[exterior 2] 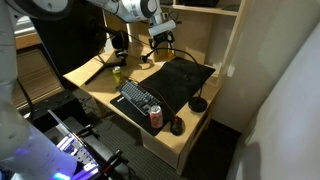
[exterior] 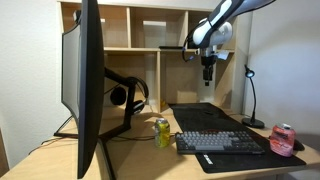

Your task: Turn on the desk lamp

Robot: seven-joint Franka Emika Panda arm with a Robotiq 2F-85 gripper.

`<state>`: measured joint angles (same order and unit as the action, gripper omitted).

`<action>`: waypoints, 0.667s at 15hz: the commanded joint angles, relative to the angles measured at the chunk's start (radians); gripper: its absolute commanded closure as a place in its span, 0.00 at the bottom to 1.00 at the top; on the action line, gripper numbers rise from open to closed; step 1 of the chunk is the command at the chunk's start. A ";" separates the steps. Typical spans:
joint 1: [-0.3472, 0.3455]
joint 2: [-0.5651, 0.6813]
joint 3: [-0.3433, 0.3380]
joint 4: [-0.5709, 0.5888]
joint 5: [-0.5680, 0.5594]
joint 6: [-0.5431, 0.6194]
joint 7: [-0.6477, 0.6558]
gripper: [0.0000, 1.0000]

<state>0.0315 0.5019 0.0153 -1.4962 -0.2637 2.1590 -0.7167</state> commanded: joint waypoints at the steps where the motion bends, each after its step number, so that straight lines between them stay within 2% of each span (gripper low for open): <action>1: -0.067 0.211 0.039 0.242 0.100 -0.089 -0.084 0.00; 4: -0.100 0.329 0.032 0.397 0.150 -0.194 -0.074 0.00; 6: -0.106 0.388 0.012 0.504 0.160 -0.276 -0.008 0.00; 7: -0.099 0.314 0.019 0.360 0.131 -0.189 -0.031 0.00; 10: -0.112 0.366 0.016 0.457 0.139 -0.244 -0.012 0.00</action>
<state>-0.0773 0.8674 0.0256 -1.0423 -0.1198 1.9184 -0.7306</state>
